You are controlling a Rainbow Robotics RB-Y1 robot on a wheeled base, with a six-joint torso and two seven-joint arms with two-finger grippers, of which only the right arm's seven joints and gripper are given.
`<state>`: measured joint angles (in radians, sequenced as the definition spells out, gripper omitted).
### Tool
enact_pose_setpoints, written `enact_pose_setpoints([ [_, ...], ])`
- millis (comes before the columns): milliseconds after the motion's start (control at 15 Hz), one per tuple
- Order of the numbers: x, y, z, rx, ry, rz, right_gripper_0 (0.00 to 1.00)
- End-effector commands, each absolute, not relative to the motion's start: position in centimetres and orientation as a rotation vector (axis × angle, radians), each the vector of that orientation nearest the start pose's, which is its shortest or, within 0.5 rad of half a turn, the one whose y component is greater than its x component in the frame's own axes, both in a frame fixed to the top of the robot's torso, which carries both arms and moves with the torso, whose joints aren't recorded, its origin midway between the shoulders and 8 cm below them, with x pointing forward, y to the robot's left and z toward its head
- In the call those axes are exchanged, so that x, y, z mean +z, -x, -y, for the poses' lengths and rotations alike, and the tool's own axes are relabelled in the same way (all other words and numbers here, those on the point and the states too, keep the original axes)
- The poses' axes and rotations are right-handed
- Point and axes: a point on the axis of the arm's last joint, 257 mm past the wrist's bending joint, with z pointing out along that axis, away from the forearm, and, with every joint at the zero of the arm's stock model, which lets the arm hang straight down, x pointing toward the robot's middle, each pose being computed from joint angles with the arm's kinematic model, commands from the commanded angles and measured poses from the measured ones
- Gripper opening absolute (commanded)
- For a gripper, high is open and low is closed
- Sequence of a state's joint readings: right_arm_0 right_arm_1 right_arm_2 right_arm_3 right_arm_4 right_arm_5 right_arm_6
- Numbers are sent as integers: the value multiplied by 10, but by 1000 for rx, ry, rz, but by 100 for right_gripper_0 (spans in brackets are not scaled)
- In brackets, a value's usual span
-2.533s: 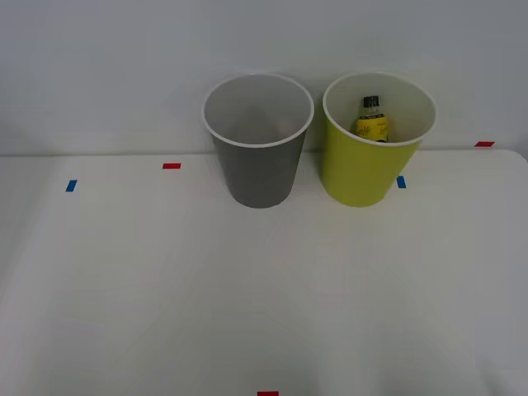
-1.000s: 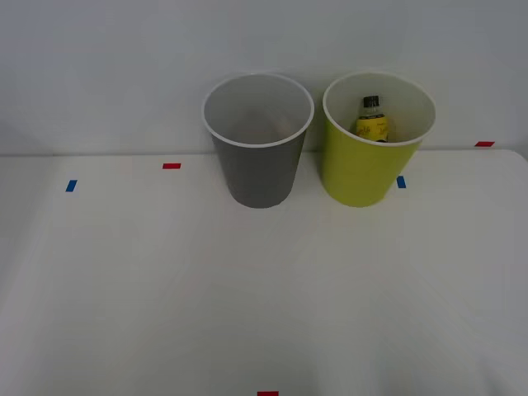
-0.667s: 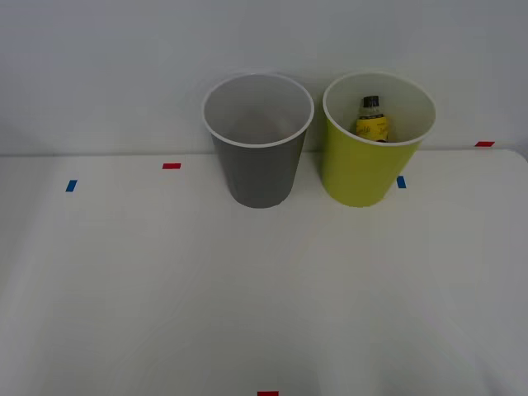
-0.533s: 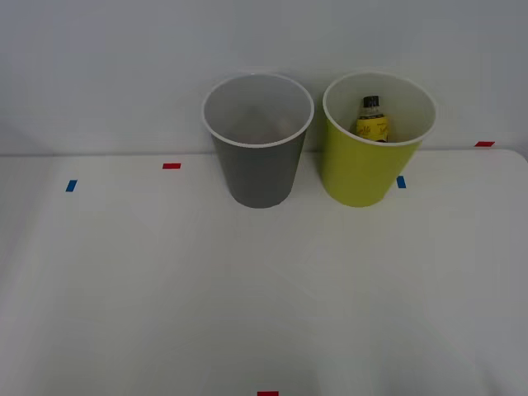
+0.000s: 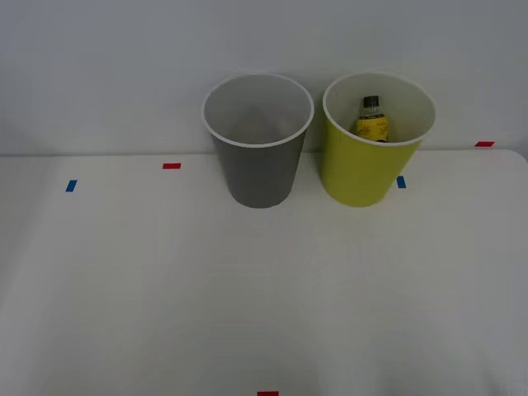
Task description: Put cans in the gray bin, plastic bottles in the light green bin
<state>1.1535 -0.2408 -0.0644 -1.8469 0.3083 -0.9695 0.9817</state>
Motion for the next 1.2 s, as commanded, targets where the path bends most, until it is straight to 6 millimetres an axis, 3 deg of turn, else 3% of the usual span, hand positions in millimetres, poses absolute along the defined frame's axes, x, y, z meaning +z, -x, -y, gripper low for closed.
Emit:
enact_pose_setpoints([
  [67,-254,-154,299,139,85,-1557,100],
  [1200,-254,-154,299,139,85,-1557,100],
])
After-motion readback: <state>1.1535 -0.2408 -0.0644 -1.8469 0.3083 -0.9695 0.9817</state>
